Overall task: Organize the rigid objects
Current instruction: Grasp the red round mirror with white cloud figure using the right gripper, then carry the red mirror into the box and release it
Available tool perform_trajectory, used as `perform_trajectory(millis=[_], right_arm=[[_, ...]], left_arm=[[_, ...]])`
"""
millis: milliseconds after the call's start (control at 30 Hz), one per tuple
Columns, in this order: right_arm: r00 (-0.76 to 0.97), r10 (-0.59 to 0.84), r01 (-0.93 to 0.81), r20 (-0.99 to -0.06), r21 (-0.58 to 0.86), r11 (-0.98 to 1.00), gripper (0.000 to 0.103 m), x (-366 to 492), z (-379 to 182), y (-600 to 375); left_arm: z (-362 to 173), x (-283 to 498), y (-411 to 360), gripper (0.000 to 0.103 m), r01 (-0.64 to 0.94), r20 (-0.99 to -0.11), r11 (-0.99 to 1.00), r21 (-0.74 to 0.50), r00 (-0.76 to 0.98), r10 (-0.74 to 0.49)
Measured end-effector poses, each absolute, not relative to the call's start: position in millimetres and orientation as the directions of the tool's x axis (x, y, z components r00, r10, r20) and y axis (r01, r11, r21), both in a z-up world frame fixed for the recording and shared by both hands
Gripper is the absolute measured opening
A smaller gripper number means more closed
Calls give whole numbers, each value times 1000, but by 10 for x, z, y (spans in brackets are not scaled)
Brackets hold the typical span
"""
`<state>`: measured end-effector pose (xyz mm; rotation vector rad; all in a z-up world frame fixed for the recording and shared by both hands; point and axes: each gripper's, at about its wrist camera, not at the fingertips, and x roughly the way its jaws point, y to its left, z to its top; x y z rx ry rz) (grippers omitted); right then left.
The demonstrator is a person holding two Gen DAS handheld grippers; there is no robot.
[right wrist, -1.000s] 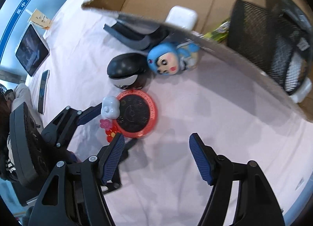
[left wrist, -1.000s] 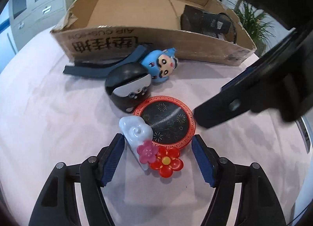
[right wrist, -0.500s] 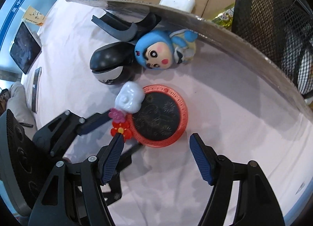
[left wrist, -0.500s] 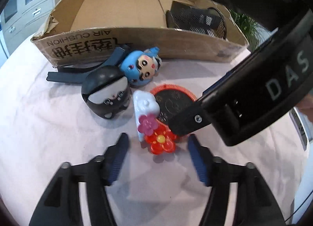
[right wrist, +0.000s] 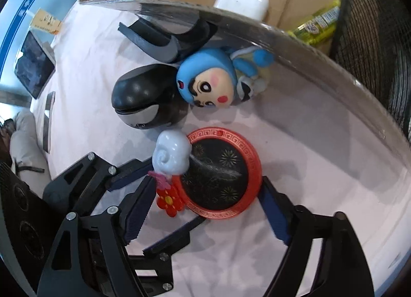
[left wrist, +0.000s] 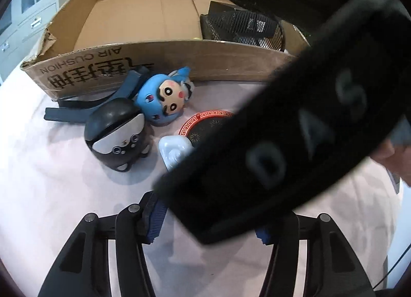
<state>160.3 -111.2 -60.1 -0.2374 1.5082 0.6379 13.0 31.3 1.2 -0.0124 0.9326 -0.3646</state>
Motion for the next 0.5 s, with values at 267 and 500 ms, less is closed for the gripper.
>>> perform_trajectory(millis=[267, 500], right_arm=[[-12, 206, -540, -978, 180, 822, 80, 1527, -585, -1074], [9, 182, -530, -983, 149, 835, 63, 1448, -545, -1179]], left_arm=[[-26, 209, 324, 55, 274, -768, 944, -183, 560, -311], [-27, 78, 381, 41, 254, -769, 955, -153, 577, -277]])
